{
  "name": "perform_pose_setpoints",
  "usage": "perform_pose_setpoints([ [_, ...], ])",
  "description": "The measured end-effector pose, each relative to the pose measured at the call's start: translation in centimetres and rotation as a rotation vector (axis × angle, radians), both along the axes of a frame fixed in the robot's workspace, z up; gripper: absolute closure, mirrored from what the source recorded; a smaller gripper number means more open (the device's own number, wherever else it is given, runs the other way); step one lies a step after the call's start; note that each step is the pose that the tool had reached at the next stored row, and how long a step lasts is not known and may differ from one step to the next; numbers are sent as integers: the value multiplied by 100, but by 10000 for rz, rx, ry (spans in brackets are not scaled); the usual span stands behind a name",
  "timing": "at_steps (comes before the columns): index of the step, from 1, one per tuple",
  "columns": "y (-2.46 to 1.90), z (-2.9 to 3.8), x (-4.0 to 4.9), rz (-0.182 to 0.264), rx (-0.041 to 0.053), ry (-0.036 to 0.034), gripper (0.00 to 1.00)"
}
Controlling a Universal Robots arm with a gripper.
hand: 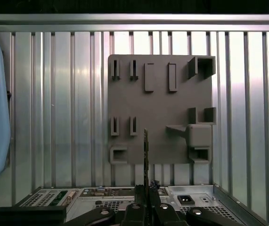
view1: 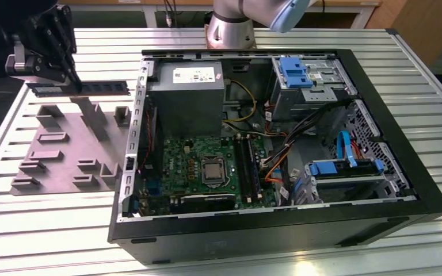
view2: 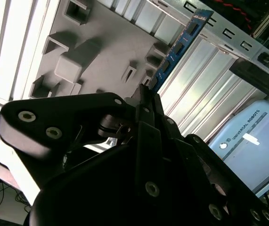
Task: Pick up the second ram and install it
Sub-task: 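Pick up the second ram and move it above second insertion slot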
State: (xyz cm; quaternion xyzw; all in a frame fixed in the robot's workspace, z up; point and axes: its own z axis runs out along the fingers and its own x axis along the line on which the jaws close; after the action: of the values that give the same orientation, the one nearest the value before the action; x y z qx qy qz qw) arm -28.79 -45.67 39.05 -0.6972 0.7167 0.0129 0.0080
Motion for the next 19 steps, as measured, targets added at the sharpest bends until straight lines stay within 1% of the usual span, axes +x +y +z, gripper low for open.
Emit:
perform_pose_setpoints([
  [19, 0, 0, 201, 0, 1, 0, 86],
])
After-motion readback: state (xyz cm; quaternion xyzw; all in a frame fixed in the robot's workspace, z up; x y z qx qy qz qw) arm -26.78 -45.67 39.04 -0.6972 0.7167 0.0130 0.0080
